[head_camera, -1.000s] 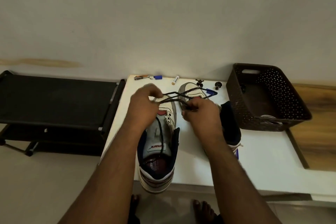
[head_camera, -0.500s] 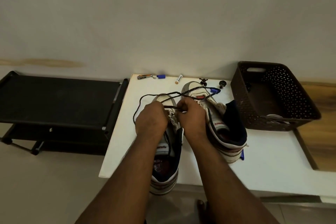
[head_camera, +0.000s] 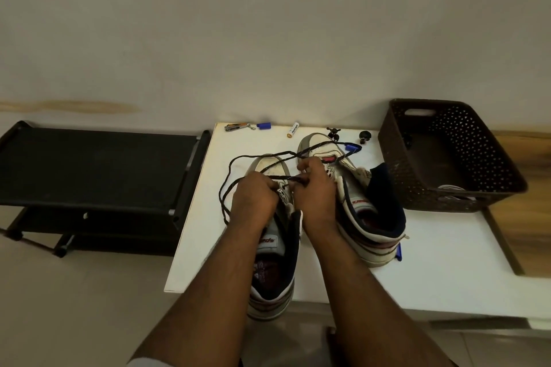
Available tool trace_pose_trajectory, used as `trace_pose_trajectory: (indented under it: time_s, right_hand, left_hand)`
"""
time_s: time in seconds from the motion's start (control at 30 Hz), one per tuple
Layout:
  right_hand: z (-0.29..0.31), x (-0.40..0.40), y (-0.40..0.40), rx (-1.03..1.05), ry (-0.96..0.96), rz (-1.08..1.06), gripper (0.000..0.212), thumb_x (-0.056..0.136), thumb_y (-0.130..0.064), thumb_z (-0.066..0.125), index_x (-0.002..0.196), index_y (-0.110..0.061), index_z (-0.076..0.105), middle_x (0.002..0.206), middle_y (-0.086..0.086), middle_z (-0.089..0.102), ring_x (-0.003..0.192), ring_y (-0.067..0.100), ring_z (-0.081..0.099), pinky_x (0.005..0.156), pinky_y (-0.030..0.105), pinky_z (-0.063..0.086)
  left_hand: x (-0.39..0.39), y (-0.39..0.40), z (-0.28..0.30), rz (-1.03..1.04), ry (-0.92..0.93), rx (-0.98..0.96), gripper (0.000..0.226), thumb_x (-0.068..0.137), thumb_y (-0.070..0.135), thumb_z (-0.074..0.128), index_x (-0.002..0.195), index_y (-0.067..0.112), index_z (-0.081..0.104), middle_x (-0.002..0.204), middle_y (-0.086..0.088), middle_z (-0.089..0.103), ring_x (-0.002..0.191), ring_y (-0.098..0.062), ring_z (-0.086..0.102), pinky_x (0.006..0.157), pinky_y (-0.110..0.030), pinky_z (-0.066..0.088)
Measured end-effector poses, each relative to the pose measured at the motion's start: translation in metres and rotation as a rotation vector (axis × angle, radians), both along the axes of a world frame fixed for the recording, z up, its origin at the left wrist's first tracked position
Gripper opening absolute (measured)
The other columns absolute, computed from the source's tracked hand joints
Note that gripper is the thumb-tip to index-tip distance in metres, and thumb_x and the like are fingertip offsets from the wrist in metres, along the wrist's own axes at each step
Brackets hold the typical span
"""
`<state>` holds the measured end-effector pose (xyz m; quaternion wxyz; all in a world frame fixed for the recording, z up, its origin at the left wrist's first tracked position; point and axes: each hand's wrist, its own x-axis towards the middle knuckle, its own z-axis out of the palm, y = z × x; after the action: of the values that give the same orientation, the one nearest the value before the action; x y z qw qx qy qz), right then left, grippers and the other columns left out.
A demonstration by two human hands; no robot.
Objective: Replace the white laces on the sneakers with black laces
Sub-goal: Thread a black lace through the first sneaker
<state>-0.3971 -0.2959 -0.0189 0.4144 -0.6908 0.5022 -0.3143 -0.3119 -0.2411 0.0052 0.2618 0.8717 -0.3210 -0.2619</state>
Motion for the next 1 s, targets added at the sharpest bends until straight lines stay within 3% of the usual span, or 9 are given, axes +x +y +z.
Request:
trace_pose_trajectory:
  time_s: [0.1, 0.23, 0.4, 0.57, 0.67, 0.77, 0.87, 0.93, 1.0]
  right_hand:
    - [0.0, -0.004, -0.004, 0.02, 0.015, 0.071, 0.032, 0.082, 0.01, 0.055, 0.096, -0.017, 0.046, 0.077, 0.0, 0.057, 0.067, 0.012, 0.055, 0.054, 0.009, 0.039]
    - [0.001, -0.005, -0.009, 0.047, 0.033, 0.154, 0.032, 0.083, 0.007, 0.055, 0.092, -0.02, 0.041, 0.074, 0.0, 0.056, 0.064, 0.012, 0.052, 0.055, 0.02, 0.042]
    - [0.0, -0.003, -0.006, 0.092, -0.026, 0.121, 0.033, 0.08, 0.007, 0.063, 0.088, -0.019, 0.044, 0.063, -0.002, 0.056, 0.058, 0.009, 0.054, 0.054, 0.018, 0.045]
    - [0.003, -0.005, -0.003, 0.128, 0.01, 0.138, 0.029, 0.083, 0.0, 0.065, 0.088, -0.021, 0.046, 0.075, 0.004, 0.067, 0.067, 0.015, 0.065, 0.059, 0.025, 0.051]
    - [0.01, -0.01, -0.001, 0.213, 0.011, 0.203, 0.022, 0.088, -0.007, 0.059, 0.091, -0.024, 0.046, 0.071, 0.004, 0.064, 0.058, 0.019, 0.058, 0.057, 0.033, 0.047]
    - [0.03, -0.02, 0.003, 0.441, 0.013, 0.226, 0.012, 0.088, -0.02, 0.061, 0.093, -0.027, 0.052, 0.087, 0.003, 0.064, 0.074, 0.015, 0.058, 0.066, 0.032, 0.046]
    - [0.046, -0.036, 0.019, 0.634, 0.05, 0.304, 0.021, 0.085, -0.025, 0.064, 0.104, -0.03, 0.057, 0.104, 0.005, 0.065, 0.095, 0.021, 0.063, 0.081, 0.038, 0.054]
    - [0.044, -0.046, 0.034, 0.6, 0.128, 0.284, 0.025, 0.085, -0.027, 0.061, 0.11, -0.029, 0.057, 0.102, 0.008, 0.067, 0.096, 0.028, 0.065, 0.084, 0.046, 0.056]
    - [0.037, -0.048, 0.044, 0.468, 0.185, 0.17, 0.02, 0.085, -0.029, 0.059, 0.104, -0.025, 0.063, 0.093, 0.008, 0.069, 0.086, 0.027, 0.067, 0.077, 0.048, 0.058]
  left_hand:
    - [-0.002, 0.001, -0.004, 0.09, 0.021, -0.09, 0.024, 0.088, 0.014, 0.063, 0.107, 0.021, 0.074, 0.106, -0.006, 0.072, 0.094, -0.024, 0.065, 0.078, -0.028, 0.048]
    - [0.0, 0.0, -0.006, 0.086, 0.021, -0.099, 0.02, 0.088, 0.019, 0.065, 0.106, 0.021, 0.075, 0.102, -0.005, 0.073, 0.091, -0.023, 0.066, 0.076, -0.028, 0.048]
    - [0.003, -0.001, -0.008, 0.064, 0.002, -0.066, 0.021, 0.087, 0.023, 0.067, 0.107, 0.023, 0.075, 0.101, -0.005, 0.073, 0.09, -0.024, 0.066, 0.076, -0.029, 0.048]
    - [0.008, -0.005, -0.008, 0.032, -0.058, 0.018, 0.024, 0.088, 0.022, 0.066, 0.11, 0.019, 0.074, 0.106, -0.006, 0.072, 0.094, -0.024, 0.066, 0.077, -0.027, 0.048]
    - [0.008, -0.008, -0.008, 0.02, -0.104, 0.067, 0.024, 0.089, 0.022, 0.063, 0.111, 0.017, 0.072, 0.109, -0.008, 0.07, 0.098, -0.025, 0.065, 0.074, -0.027, 0.046]
    - [0.008, -0.011, -0.007, -0.019, -0.1, 0.119, 0.026, 0.091, 0.022, 0.06, 0.112, 0.012, 0.07, 0.112, -0.011, 0.068, 0.103, -0.026, 0.063, 0.077, -0.029, 0.045]
    - [0.009, -0.01, -0.002, -0.082, -0.115, 0.116, 0.025, 0.09, 0.019, 0.059, 0.11, 0.01, 0.071, 0.111, -0.012, 0.068, 0.104, -0.028, 0.063, 0.081, -0.03, 0.047]
    - [0.008, -0.007, -0.004, -0.124, -0.126, 0.114, 0.026, 0.09, 0.015, 0.056, 0.11, 0.008, 0.071, 0.112, -0.014, 0.068, 0.105, -0.029, 0.062, 0.087, -0.032, 0.048]
    - [0.007, -0.004, -0.003, -0.168, -0.148, 0.12, 0.026, 0.089, 0.013, 0.055, 0.108, 0.006, 0.071, 0.111, -0.015, 0.068, 0.104, -0.03, 0.062, 0.087, -0.033, 0.048]
